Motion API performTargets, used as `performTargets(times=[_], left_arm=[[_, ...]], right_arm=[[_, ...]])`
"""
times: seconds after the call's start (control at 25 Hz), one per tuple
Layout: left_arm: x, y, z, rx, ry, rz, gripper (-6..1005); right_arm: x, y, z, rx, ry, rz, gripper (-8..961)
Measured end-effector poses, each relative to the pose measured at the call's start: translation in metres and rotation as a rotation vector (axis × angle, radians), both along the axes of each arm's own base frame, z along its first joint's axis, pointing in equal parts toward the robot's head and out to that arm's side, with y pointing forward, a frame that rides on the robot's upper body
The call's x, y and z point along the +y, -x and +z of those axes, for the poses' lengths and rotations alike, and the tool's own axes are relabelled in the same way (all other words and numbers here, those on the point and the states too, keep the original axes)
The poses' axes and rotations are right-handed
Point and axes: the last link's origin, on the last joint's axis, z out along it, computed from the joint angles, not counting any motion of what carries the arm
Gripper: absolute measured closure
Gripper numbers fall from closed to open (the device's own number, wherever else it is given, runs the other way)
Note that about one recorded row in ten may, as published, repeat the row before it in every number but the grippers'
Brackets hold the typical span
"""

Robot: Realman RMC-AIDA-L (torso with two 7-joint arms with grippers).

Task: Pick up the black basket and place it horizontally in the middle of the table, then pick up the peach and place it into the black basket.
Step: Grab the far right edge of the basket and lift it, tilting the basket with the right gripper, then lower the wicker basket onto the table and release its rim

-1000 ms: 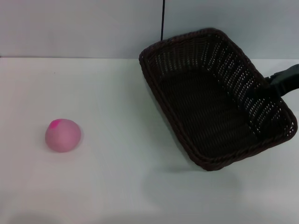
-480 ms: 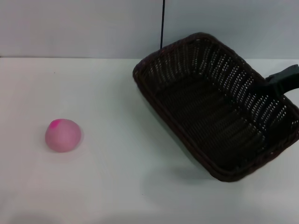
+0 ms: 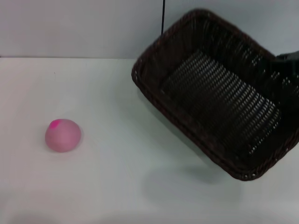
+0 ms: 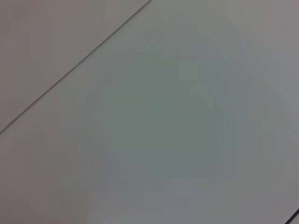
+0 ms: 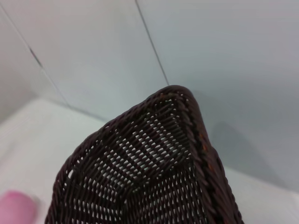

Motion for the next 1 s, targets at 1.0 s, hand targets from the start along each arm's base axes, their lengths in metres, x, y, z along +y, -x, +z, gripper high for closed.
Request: performTargets(times=[1.0], left_arm=[[0.002, -0.006, -0.007, -0.004, 0.062, -0.056, 172]], right_arm=[[-0.023, 0.046, 0.004, 0.019, 0.222, 0.598, 765]])
